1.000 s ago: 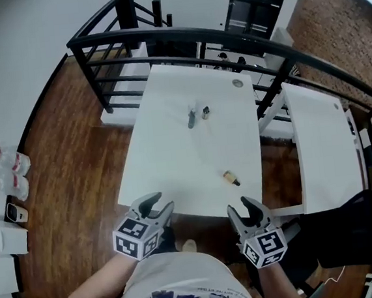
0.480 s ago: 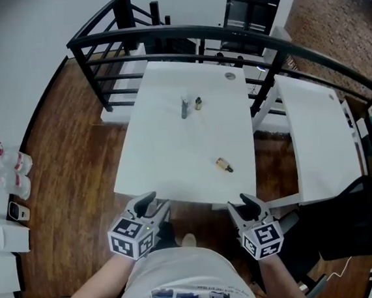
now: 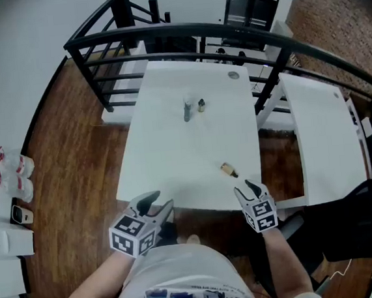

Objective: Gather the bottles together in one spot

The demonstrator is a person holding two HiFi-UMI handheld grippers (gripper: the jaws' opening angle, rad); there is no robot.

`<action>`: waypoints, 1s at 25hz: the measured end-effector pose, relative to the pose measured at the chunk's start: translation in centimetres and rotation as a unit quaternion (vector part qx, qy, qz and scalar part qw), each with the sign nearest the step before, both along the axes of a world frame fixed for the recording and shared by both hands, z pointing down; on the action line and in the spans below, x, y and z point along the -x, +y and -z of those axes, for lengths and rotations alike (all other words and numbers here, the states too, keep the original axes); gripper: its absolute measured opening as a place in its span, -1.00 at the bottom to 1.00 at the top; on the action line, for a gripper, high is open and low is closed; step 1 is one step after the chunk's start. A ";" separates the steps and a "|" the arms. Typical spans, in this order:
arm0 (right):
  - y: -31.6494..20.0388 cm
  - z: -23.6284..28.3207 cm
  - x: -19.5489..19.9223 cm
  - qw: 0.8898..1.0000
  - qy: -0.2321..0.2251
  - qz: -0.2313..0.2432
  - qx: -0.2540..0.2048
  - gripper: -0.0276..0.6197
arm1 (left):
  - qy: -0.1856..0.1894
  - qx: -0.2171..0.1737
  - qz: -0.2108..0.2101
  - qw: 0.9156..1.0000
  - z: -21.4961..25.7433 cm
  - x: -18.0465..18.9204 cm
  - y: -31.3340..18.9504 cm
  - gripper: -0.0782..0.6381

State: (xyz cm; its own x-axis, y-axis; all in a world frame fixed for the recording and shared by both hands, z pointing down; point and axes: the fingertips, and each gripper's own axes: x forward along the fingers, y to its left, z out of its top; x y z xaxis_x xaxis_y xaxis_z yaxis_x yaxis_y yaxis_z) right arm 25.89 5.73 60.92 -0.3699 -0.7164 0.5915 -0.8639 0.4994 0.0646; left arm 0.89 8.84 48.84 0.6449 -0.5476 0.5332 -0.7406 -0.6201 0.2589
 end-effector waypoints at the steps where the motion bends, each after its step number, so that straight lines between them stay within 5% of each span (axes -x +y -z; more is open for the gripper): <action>1: -0.9 -1.0 -0.2 1.000 0.013 0.008 0.004 -0.27 | -0.001 0.003 -0.003 1.000 -0.2 0.1 -0.5 -0.34; 8: -4.9 -7.3 -0.9 0.994 0.070 0.054 0.059 -0.29 | -0.014 0.014 -0.021 1.000 -1.2 0.7 -4.0 -0.34; 17: -5.6 -8.6 -0.2 0.994 0.046 0.056 0.080 -0.61 | -0.011 0.038 -0.037 0.999 -3.0 2.4 -6.5 -0.34; 25: -6.6 -4.7 0.4 0.997 0.019 0.017 0.072 -0.64 | 0.002 0.050 -0.072 0.996 -3.9 2.0 -9.2 -0.34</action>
